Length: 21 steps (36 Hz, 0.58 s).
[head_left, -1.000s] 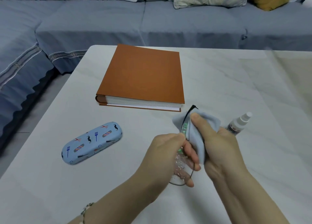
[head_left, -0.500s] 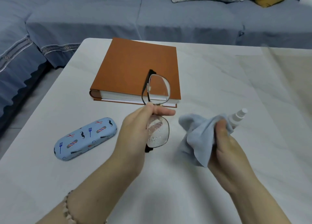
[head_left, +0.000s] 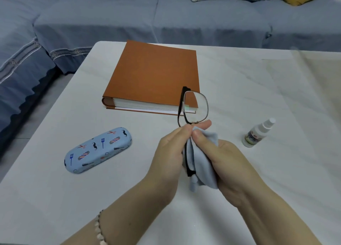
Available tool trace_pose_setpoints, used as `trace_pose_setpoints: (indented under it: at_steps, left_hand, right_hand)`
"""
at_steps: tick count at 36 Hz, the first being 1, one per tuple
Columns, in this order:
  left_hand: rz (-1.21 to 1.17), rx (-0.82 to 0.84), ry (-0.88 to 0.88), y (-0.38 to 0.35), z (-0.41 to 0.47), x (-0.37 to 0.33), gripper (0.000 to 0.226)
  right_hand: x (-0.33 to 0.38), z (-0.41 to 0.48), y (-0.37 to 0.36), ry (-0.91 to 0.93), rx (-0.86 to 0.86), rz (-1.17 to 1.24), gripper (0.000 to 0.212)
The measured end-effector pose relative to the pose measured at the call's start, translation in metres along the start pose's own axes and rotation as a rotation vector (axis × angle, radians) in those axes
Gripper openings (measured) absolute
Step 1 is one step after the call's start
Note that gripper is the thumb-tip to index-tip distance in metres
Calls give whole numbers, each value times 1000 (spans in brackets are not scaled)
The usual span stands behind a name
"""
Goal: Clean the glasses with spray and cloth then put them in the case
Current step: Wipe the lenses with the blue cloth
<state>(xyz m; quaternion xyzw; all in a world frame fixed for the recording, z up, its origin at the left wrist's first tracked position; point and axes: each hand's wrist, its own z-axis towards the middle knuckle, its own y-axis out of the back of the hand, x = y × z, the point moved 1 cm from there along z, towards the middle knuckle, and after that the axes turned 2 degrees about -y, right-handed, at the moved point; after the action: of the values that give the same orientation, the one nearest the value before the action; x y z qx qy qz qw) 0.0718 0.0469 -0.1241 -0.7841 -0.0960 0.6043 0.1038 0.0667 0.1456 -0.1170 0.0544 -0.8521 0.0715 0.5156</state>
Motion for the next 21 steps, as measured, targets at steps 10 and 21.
trace_pose_setpoints:
  at_steps: [10, 21]
  left_hand:
    - [-378, -19, 117, 2, 13, -8, 38]
    - [-210, -122, -48, -12, 3, -7, 39]
  right_hand:
    - [-15, -9, -8, -48, 11, 104, 19]
    - [-11, -8, -9, 0, 36, 273, 20]
